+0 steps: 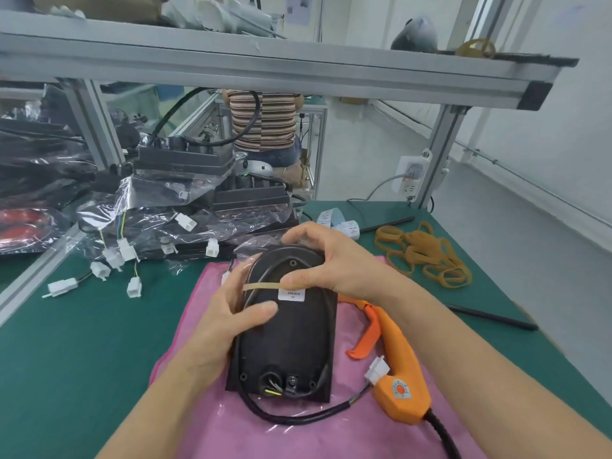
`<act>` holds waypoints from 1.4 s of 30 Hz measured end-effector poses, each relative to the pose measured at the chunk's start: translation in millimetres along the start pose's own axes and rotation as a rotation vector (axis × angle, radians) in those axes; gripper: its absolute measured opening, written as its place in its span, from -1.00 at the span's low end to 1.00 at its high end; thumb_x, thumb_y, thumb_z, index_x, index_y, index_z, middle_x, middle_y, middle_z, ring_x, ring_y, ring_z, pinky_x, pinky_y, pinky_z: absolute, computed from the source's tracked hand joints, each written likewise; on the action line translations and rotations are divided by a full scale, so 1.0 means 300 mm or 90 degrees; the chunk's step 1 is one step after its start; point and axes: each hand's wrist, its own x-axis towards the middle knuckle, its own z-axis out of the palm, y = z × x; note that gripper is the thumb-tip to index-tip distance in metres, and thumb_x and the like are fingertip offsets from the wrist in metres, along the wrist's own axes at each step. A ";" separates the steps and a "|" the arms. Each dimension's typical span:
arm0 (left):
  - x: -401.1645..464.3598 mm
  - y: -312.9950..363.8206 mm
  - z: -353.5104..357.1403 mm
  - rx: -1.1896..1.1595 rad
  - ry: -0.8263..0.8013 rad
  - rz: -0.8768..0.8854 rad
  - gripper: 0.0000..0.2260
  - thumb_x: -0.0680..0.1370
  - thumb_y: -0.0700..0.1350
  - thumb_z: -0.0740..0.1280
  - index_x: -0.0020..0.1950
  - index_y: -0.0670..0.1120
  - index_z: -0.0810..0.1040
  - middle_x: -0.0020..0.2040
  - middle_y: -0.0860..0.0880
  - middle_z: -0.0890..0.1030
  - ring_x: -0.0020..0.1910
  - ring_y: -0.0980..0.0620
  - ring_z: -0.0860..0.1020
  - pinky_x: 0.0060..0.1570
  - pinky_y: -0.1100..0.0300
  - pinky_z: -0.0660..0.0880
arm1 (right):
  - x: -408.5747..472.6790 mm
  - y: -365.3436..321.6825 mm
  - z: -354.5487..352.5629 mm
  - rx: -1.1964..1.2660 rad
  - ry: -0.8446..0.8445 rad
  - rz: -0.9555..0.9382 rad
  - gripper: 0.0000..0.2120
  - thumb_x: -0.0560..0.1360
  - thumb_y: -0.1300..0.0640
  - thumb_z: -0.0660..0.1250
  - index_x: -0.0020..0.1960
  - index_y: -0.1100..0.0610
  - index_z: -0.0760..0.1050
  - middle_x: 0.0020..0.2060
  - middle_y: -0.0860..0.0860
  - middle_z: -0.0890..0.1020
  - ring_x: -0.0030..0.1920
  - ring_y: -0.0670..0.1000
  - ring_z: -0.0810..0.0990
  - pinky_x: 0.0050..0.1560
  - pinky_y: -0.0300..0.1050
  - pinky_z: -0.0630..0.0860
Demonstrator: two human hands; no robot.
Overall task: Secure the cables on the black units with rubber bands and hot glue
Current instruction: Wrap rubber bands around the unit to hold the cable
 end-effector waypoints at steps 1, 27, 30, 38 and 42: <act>0.006 -0.005 0.008 0.038 0.026 0.002 -0.39 0.29 -0.25 0.44 0.34 -0.09 0.47 0.19 -0.14 0.63 0.11 -0.06 0.62 0.07 0.07 0.59 | -0.004 0.010 0.003 0.004 0.004 0.016 -0.54 0.40 0.21 0.52 0.22 0.02 0.44 0.15 -0.01 0.61 0.11 -0.11 0.60 0.24 -0.12 0.50; 0.034 -0.034 0.022 -0.068 0.091 0.002 -0.52 0.18 -0.39 0.42 0.09 -0.17 0.62 -0.13 -0.20 0.70 -0.25 -0.11 0.67 -0.27 0.07 0.64 | -0.125 -0.016 -0.081 -0.697 0.028 -0.202 -0.93 0.46 0.18 0.24 -0.13 0.13 0.49 -0.27 0.03 0.59 -0.25 0.10 0.52 -0.22 0.01 0.42; 0.043 -0.029 0.025 -0.081 0.105 -0.005 -0.49 0.14 -0.39 0.42 0.09 -0.17 0.62 -0.15 -0.18 0.70 -0.26 -0.10 0.67 -0.26 0.07 0.64 | -0.179 0.035 -0.061 -0.551 -0.003 -0.164 -0.90 0.41 0.26 0.26 -0.24 0.10 0.40 -0.39 -0.02 0.48 -0.33 0.07 0.42 -0.27 0.00 0.38; 0.054 -0.037 0.012 -0.103 0.091 -0.025 -0.50 0.15 -0.41 0.39 0.07 -0.14 0.67 -0.14 -0.19 0.70 -0.23 -0.11 0.68 -0.26 0.08 0.63 | -0.201 0.140 -0.039 -0.331 -0.033 -0.035 -0.87 0.41 0.12 0.21 -0.30 0.05 0.32 -0.44 -0.06 0.38 -0.40 -0.08 0.31 -0.34 -0.16 0.24; 0.055 -0.032 0.009 -0.090 0.082 -0.024 -0.54 0.19 -0.42 0.36 0.01 -0.08 0.70 -0.14 -0.15 0.71 -0.24 -0.07 0.69 -0.28 0.11 0.64 | -0.167 0.135 -0.066 -0.301 -0.071 -0.011 -0.92 0.37 0.09 0.17 -0.30 0.02 0.31 -0.43 -0.09 0.37 -0.38 -0.10 0.28 -0.32 -0.18 0.25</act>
